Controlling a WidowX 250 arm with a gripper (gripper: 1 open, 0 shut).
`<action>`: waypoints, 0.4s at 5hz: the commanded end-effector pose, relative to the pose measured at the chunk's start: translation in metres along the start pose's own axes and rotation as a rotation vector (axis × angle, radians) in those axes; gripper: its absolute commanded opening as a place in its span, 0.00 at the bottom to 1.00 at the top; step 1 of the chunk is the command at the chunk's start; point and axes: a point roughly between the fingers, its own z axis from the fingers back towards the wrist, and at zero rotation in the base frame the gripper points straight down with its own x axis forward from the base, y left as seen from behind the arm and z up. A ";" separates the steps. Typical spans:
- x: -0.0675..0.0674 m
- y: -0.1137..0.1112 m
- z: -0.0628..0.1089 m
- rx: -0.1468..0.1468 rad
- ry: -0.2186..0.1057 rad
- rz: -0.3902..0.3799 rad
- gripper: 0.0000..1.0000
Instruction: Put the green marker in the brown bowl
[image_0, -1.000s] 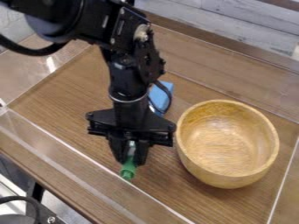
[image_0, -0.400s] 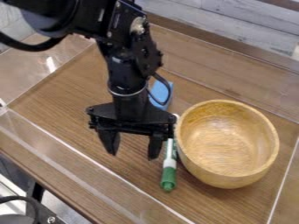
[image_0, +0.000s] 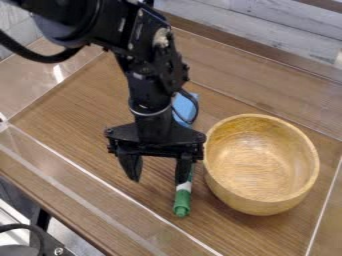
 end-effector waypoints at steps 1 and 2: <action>0.003 -0.007 -0.001 -0.020 -0.024 0.009 1.00; 0.002 -0.011 -0.008 -0.027 -0.022 0.027 1.00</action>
